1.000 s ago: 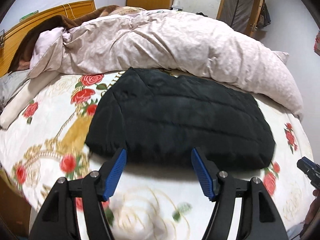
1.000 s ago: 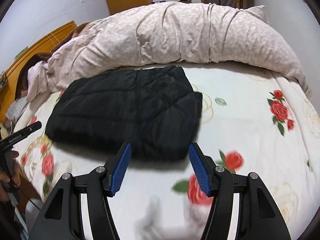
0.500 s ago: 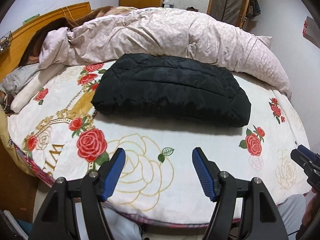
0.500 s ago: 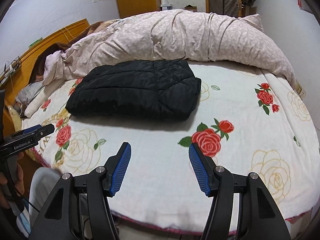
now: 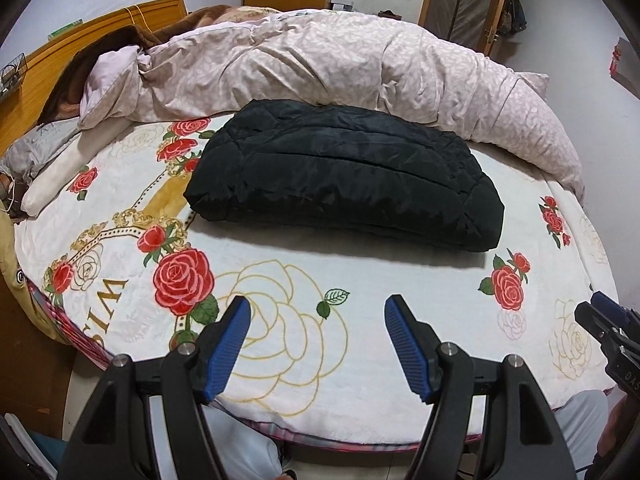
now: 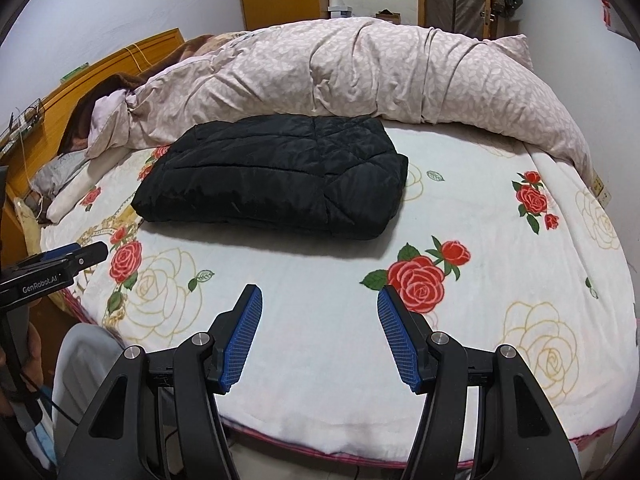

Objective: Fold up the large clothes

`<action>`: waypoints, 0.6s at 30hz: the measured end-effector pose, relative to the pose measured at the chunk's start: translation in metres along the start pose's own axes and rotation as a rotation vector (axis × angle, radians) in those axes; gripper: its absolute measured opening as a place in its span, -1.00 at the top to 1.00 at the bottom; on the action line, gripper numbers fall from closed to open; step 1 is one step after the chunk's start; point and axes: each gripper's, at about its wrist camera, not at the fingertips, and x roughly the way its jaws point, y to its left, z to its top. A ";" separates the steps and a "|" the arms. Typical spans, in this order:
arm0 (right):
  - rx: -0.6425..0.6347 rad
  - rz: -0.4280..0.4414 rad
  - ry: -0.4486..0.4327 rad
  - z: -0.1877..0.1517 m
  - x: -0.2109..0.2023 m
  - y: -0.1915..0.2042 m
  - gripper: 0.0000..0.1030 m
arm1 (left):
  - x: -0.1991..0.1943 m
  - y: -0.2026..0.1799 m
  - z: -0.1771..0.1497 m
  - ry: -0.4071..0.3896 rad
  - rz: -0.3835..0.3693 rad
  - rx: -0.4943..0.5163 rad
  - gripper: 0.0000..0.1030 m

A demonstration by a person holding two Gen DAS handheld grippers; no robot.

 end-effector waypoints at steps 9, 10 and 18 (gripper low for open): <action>-0.001 -0.003 0.020 0.000 0.008 -0.001 -0.18 | 0.006 0.004 0.000 0.009 0.010 -0.007 -0.39; -0.002 -0.003 0.020 0.000 0.008 0.000 -0.18 | 0.006 0.004 0.000 0.009 0.012 -0.009 -0.39; -0.002 -0.009 0.021 0.000 0.010 0.004 -0.18 | 0.007 0.006 0.001 0.008 0.016 -0.009 -0.39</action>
